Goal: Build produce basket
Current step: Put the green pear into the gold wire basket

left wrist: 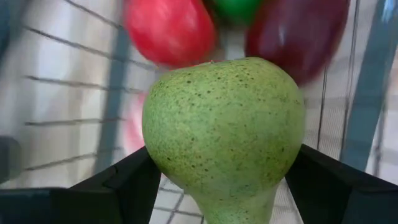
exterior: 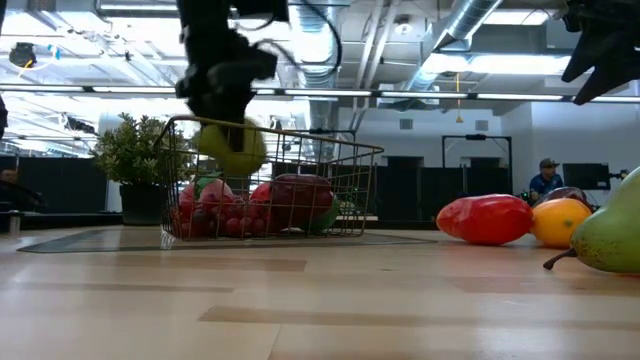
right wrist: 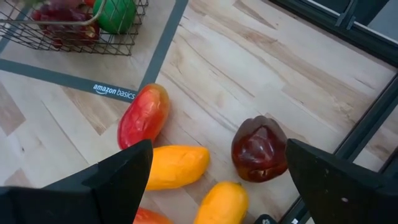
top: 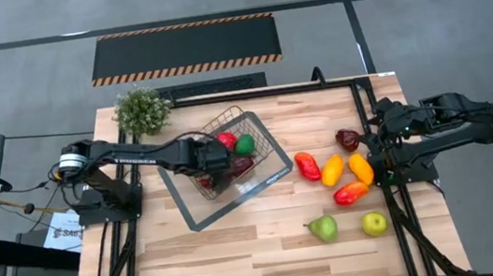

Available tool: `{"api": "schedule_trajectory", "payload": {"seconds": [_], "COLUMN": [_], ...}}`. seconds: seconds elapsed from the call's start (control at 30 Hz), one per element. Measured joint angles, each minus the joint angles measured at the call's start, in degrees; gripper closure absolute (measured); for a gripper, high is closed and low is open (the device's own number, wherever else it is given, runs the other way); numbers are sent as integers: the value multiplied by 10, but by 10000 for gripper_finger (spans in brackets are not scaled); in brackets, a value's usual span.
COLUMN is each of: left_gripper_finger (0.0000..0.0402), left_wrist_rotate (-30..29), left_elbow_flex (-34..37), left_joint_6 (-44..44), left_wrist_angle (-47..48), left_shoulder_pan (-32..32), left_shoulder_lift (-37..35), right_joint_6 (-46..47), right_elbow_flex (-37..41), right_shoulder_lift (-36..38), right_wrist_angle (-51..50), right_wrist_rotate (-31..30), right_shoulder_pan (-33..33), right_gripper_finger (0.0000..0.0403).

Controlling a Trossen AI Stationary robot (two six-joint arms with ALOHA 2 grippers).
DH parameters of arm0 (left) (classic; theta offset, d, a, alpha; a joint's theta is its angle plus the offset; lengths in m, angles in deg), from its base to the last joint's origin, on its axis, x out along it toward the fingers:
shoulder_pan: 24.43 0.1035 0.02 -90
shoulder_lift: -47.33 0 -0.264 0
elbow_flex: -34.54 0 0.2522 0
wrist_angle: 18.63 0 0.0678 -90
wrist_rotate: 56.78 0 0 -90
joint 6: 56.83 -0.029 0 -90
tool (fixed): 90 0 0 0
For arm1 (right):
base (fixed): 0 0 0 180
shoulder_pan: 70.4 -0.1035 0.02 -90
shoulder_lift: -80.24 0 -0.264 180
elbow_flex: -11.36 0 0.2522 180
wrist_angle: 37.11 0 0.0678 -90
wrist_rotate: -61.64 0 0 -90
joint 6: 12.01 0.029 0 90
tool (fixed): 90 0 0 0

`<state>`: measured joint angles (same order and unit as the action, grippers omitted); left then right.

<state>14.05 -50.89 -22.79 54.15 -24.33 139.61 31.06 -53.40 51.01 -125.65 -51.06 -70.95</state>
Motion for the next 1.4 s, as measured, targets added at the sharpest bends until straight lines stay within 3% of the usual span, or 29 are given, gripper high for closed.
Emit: {"api": "schedule_trajectory", "payload": {"seconds": [0.17, 0.3, 0.63, 0.87, 1.0, 1.4], "left_gripper_finger": [125, 125, 120, 67, 36, 2], "left_wrist_rotate": [18, 27, 86, 74, 97, 111], "left_elbow_flex": [51, 57, 63, 63, 60, -40], "left_joint_6": [-46, -84, -72, -48, -48, -92], "left_wrist_angle": [-101, -129, -119, -114, -102, 19], "left_shoulder_pan": [1, 1, -2, 1, 3, 7], "left_shoulder_lift": [3, 3, 7, 7, 7, 7], "right_joint_6": [1, 4, 5, 5, 4, 4], "right_elbow_flex": [0, 0, 0, 0, 0, 0], "right_shoulder_lift": [0, 0, 0, 0, 0, 0], "right_wrist_angle": [2, 1, 2, 2, 2, 2], "right_wrist_rotate": [0, 0, 0, 0, -1, -1], "right_shoulder_pan": [0, 0, 0, 0, 0, 0], "right_gripper_finger": [17, 17, 17, 17, 17, 17]}}
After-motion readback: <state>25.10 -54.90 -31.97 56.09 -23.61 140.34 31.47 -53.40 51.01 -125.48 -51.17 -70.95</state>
